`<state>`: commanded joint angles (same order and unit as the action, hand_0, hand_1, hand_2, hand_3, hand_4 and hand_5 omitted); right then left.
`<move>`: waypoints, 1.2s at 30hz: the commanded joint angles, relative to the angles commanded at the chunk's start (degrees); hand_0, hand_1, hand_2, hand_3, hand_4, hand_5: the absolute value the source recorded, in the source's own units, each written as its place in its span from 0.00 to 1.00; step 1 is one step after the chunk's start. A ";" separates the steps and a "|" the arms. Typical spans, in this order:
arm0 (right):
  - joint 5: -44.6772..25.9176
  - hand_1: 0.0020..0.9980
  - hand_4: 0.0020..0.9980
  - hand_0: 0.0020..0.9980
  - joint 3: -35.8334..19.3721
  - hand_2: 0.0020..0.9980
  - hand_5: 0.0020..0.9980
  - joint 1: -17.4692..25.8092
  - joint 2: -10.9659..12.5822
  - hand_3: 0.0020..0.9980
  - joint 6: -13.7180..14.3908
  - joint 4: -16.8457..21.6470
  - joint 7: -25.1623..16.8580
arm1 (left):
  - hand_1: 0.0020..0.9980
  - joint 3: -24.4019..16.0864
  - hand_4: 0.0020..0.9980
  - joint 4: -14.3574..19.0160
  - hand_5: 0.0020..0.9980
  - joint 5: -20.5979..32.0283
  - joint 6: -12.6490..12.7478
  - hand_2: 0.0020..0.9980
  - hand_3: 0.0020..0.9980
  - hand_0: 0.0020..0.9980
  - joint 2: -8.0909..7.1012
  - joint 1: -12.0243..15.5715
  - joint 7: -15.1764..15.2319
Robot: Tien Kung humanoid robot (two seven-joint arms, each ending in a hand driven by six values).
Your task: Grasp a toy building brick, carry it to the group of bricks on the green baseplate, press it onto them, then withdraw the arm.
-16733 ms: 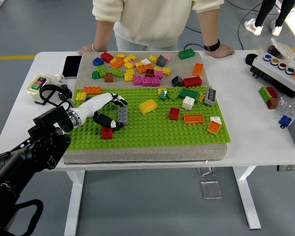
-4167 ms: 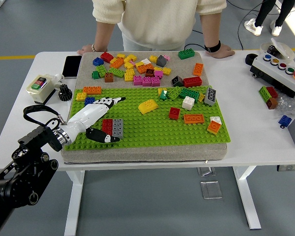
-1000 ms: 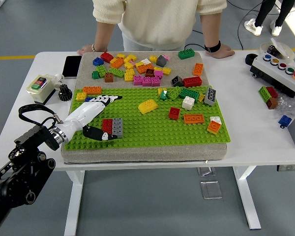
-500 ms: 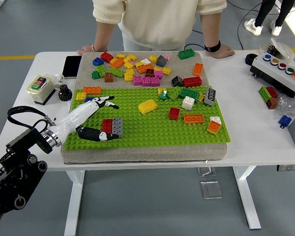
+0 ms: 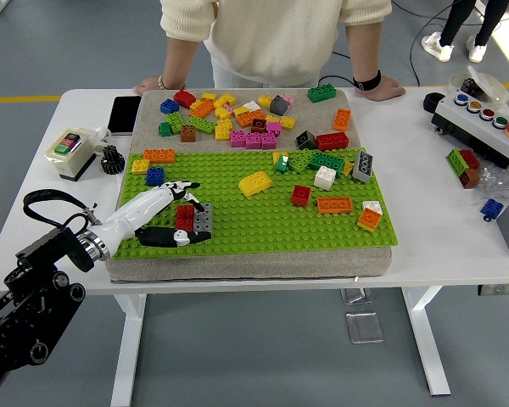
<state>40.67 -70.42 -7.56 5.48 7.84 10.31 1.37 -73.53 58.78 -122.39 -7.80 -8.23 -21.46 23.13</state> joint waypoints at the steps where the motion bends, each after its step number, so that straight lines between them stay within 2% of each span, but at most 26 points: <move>1: 0.01 0.63 0.94 0.73 -0.04 0.68 0.49 0.00 0.02 0.62 -0.02 0.00 0.02 | 1.00 0.10 1.00 -0.13 0.79 -0.09 0.01 0.94 0.64 1.00 0.01 -0.01 -0.02; 24: -0.16 0.63 0.94 0.73 -0.12 0.68 0.49 -0.16 0.05 0.61 -0.04 0.00 -0.03 | 1.00 0.68 1.00 -3.66 0.80 -0.65 0.07 0.95 0.65 1.00 1.22 -1.69 -0.20; 36: -0.16 0.63 0.94 0.73 -0.24 0.68 0.49 -0.13 0.07 0.61 -0.02 0.00 0.02 | 1.00 0.74 1.00 -4.97 0.80 -1.10 0.09 0.95 0.65 1.00 1.25 -1.95 -0.11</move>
<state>40.51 -70.66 -7.69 5.55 7.82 10.31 1.39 -72.80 53.81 -123.49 -7.71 -6.99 -23.41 23.02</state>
